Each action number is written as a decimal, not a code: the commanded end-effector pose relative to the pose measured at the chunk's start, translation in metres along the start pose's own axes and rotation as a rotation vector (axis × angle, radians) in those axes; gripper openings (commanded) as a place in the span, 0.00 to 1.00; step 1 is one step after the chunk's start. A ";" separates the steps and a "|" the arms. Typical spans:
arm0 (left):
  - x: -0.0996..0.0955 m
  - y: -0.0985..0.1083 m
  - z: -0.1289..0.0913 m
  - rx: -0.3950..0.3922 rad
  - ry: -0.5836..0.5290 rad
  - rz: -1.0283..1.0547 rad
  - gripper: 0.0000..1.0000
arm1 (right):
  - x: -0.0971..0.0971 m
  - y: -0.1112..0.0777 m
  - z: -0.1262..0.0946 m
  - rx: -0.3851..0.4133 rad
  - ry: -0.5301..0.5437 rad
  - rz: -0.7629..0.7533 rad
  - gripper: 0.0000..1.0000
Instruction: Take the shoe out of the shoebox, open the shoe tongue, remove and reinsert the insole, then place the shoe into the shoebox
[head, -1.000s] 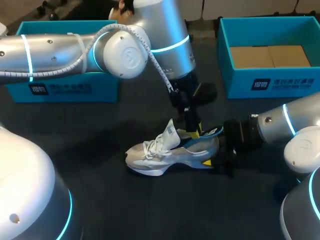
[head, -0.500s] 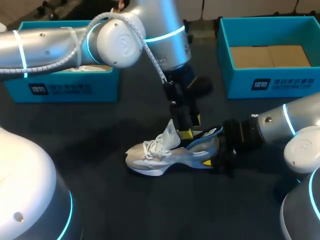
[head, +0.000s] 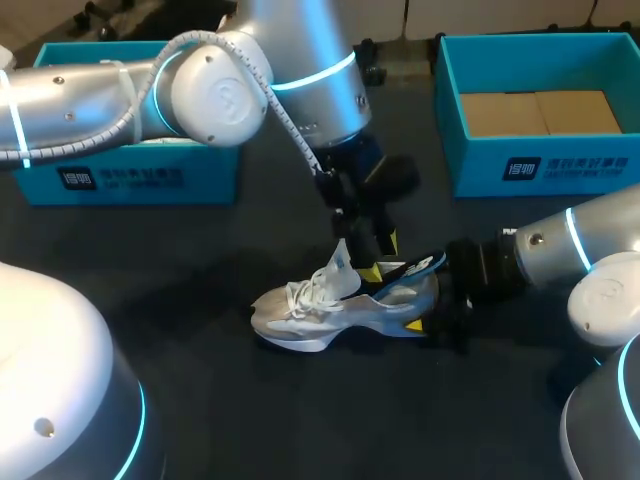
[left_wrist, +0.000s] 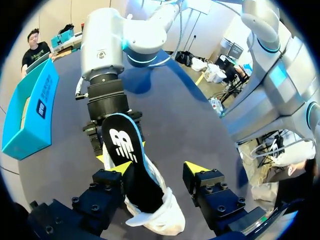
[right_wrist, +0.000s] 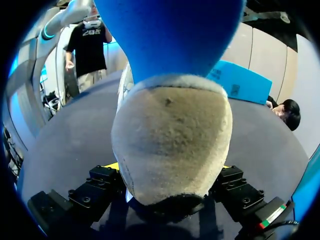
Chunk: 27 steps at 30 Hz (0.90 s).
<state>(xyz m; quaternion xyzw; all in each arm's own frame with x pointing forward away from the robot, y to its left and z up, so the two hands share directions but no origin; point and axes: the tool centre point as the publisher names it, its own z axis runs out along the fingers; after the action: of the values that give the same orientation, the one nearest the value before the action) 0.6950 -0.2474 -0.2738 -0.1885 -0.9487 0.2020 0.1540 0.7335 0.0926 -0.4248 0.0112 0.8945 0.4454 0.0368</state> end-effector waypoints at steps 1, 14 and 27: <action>-0.007 -0.004 0.014 0.003 0.011 -0.003 0.61 | 0.002 0.000 0.001 0.004 -0.003 0.000 0.00; -0.014 -0.003 0.033 -0.004 0.021 -0.039 0.06 | 0.002 0.000 0.001 0.004 -0.003 0.000 0.00; 0.000 0.000 0.015 -0.012 0.069 -0.033 0.00 | 0.002 0.000 0.001 0.004 -0.003 0.000 0.00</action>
<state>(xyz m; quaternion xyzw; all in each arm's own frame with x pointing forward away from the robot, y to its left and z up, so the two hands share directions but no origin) 0.6877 -0.2591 -0.2976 -0.1793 -0.9462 0.1897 0.1911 0.7335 0.0926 -0.4248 0.0112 0.8945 0.4454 0.0367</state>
